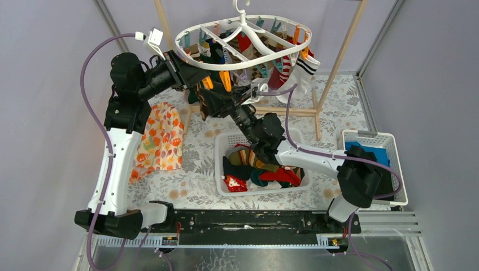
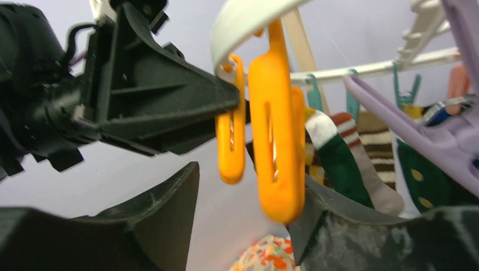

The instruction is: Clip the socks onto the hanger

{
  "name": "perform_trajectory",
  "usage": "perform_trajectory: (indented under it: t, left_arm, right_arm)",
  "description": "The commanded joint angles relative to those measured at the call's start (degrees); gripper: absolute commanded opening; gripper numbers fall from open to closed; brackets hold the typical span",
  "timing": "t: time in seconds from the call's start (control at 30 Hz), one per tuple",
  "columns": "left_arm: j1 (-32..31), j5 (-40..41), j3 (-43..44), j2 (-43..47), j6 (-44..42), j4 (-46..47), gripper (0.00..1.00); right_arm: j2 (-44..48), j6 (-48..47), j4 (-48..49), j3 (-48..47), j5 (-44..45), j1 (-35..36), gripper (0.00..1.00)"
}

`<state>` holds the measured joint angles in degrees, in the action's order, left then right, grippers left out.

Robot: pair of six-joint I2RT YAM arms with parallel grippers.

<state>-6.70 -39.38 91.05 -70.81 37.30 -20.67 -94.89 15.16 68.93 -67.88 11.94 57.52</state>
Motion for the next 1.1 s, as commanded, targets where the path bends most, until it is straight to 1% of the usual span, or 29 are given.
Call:
perform_trajectory:
  t: [0.0,0.13,0.2,0.27,0.43,0.5,0.57,0.63,0.73,0.77,0.87,0.93,1.0,1.07]
  left_arm:
    - [-0.13,2.49,0.20,1.05,-1.95,2.22,0.00]
    - [-0.16,1.96,-0.30,1.56,-1.91,2.78,0.00]
    - [-0.16,1.70,-0.59,1.62,-1.74,2.99,0.00]
    - [-0.07,1.46,-0.86,1.85,-2.00,2.96,0.00]
    - [-0.11,0.69,-1.37,2.25,-2.35,2.75,0.00]
    - [-0.07,0.51,-1.39,2.25,-2.40,2.65,0.00]
    - [-0.07,0.53,-1.36,2.41,-2.38,2.56,0.00]
    - [-0.07,0.53,-1.36,2.51,-2.27,2.62,0.00]
    - [-0.07,0.53,-1.52,2.45,-2.12,2.60,0.00]
    - [-0.07,0.53,-1.61,2.43,-2.06,2.62,0.00]
    - [-0.07,0.48,-1.99,2.51,-2.16,2.49,0.00]
    - [-0.05,0.53,-1.91,2.51,-2.40,2.35,0.00]
    - [-0.04,0.36,-1.92,2.45,-2.50,2.28,0.00]
    - [0.01,0.19,-1.86,2.35,-2.47,2.19,0.00]
  right_arm:
    - [6.67,-1.51,-3.49,2.44,3.14,0.75,0.70]
    - [13.74,-2.44,-13.60,6.86,6.43,0.67,0.98]
    - [17.56,-2.45,-19.11,9.54,7.50,0.67,1.00]
    - [21.91,-0.17,-27.85,11.92,11.82,0.66,1.00]
    - [33.67,5.95,-53.08,16.76,20.95,0.47,1.00]
    - [37.22,9.00,-62.43,17.86,22.66,-0.58,1.00]
    - [39.42,13.51,-73.17,17.71,20.99,-2.96,1.00]
    - [40.00,16.25,-81.52,17.42,19.22,-4.90,1.00]
    - [38.32,17.39,-91.61,16.67,15.63,-8.41,1.00]
    - [37.69,17.39,-93.55,16.78,14.90,-9.22,0.97]
    - [36.77,18.07,-96.50,18.44,14.07,-10.22,0.84]
    - [36.71,17.79,-96.47,19.62,12.31,-10.56,0.82]
    - [37.15,15.55,-93.91,21.65,7.09,-10.50,0.79]
    - [37.17,12.15,-89.84,22.89,-0.08,-10.55,0.75]
